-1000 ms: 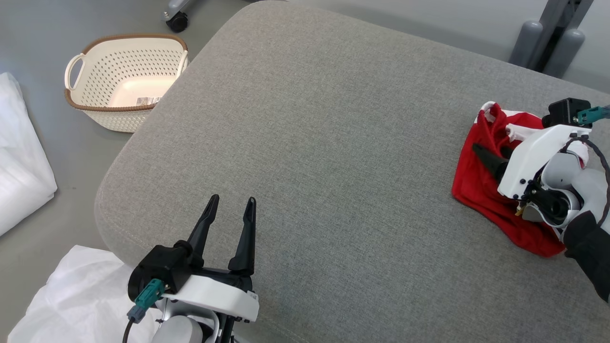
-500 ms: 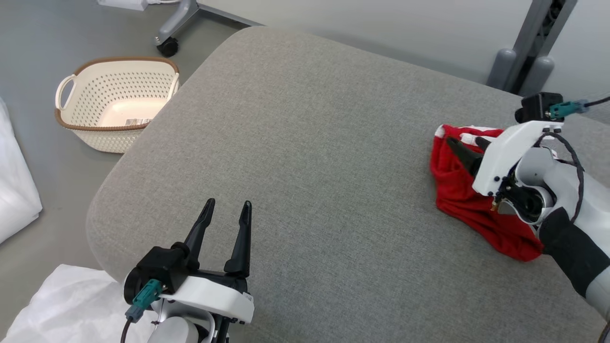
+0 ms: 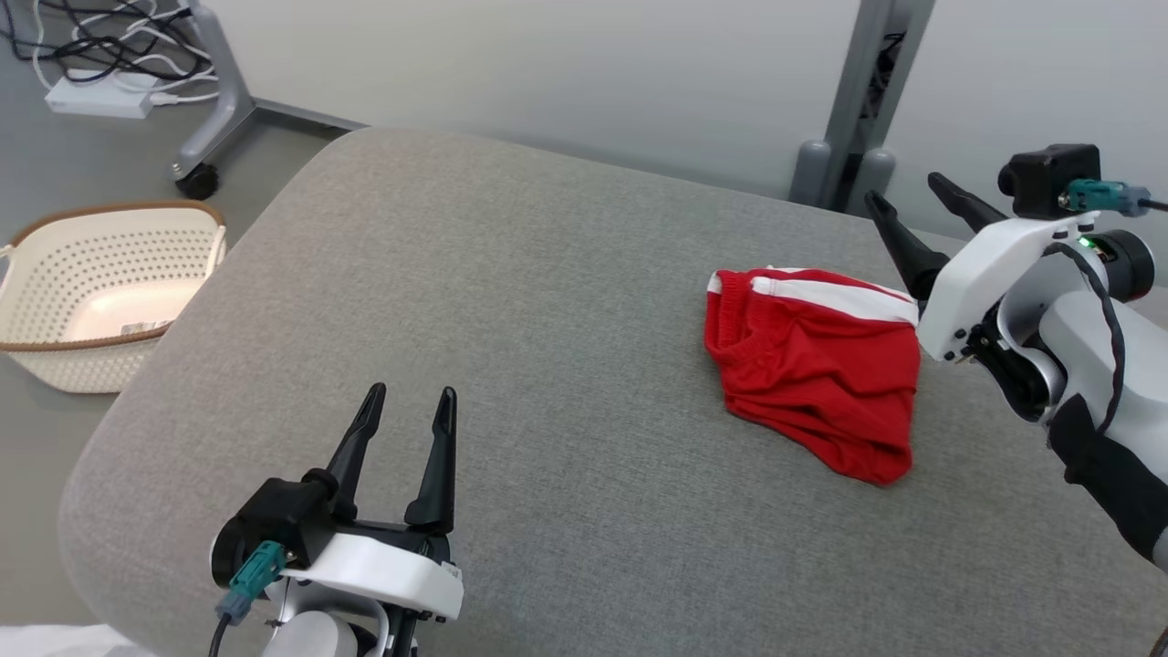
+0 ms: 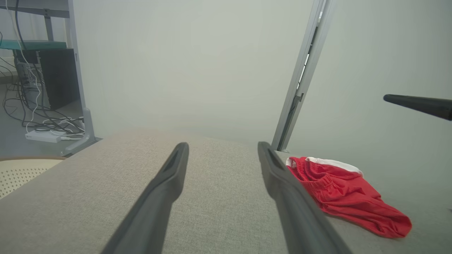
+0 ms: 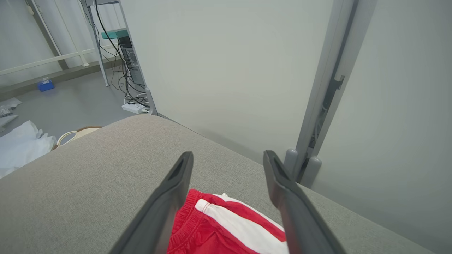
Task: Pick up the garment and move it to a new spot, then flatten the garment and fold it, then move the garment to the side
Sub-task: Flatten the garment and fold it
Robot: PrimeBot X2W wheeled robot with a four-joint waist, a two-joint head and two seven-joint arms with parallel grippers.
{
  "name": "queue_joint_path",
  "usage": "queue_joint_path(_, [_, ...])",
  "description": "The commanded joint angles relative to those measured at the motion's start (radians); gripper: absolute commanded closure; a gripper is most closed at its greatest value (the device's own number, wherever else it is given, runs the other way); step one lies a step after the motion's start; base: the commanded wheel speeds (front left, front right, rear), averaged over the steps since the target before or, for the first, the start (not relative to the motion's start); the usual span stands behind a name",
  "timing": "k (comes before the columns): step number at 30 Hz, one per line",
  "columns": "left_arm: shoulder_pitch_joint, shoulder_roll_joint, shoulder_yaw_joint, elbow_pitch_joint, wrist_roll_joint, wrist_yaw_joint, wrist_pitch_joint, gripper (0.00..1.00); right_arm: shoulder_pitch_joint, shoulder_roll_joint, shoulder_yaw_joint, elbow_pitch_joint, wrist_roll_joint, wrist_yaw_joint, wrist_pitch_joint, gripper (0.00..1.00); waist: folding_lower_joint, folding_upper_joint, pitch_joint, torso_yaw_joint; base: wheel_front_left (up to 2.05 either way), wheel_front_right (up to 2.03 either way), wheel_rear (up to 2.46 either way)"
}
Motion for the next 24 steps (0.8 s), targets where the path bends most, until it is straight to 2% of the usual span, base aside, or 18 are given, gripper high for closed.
queue_joint_path(1, [0.0, 0.004, 0.007, -0.007, 0.008, -0.006, -0.003, 0.0, 0.02, -0.01, 0.007, 0.004, -0.018, 0.0, -0.034, 0.0, 0.0, 0.0, -0.022, -0.039, 0.0, 0.0, 0.0])
queue_joint_path(5, [0.001, 0.004, 0.021, -0.019, -0.011, -0.008, -0.003, 0.0, 0.03, -0.045, -0.025, 0.003, -0.149, 0.0, -0.095, 0.0, 0.0, 0.0, -0.026, -0.083, 0.0, 0.0, 0.0])
queue_joint_path(9, [-0.005, 0.004, 0.037, -0.031, -0.003, -0.008, -0.003, 0.0, 0.111, -0.092, -0.246, -0.11, -0.332, 0.0, -0.094, 0.0, 0.0, 0.0, -0.024, -0.13, 0.0, 0.0, 0.0])
queue_joint_path(12, [-0.003, 0.003, 0.046, -0.032, 0.002, -0.009, -0.003, 0.0, 0.235, -0.084, -0.452, -0.22, -0.485, 0.0, -0.092, 0.0, 0.0, 0.0, -0.027, -0.163, 0.0, 0.0, 0.0])
queue_joint_path(15, [0.008, 0.003, 0.053, -0.03, 0.006, -0.007, -0.003, 0.0, 0.386, -0.046, -0.638, -0.321, -0.61, 0.0, -0.093, 0.0, 0.0, 0.0, -0.034, -0.189, 0.0, 0.0, 0.0])
queue_joint_path(18, [0.019, 0.004, 0.053, -0.027, 0.007, -0.005, -0.003, 0.0, 0.529, 0.012, -0.774, -0.405, -0.696, 0.0, -0.093, 0.0, 0.0, 0.0, -0.041, -0.203, 0.0, 0.0, 0.0])
queue_joint_path(22, [0.038, 0.003, 0.047, -0.025, 0.001, -0.013, -0.003, 0.0, 0.697, 0.1, -0.918, -0.479, -0.762, 0.0, -0.093, 0.0, 0.0, 0.0, -0.051, -0.211, 0.0, 0.0, 0.0])
queue_joint_path(24, [0.045, 0.004, 0.047, -0.024, 0.003, -0.014, -0.003, 0.0, 0.736, 0.125, -0.949, -0.496, -0.774, 0.0, -0.093, 0.0, 0.0, 0.0, -0.051, -0.213, 0.0, 0.0, 0.0])
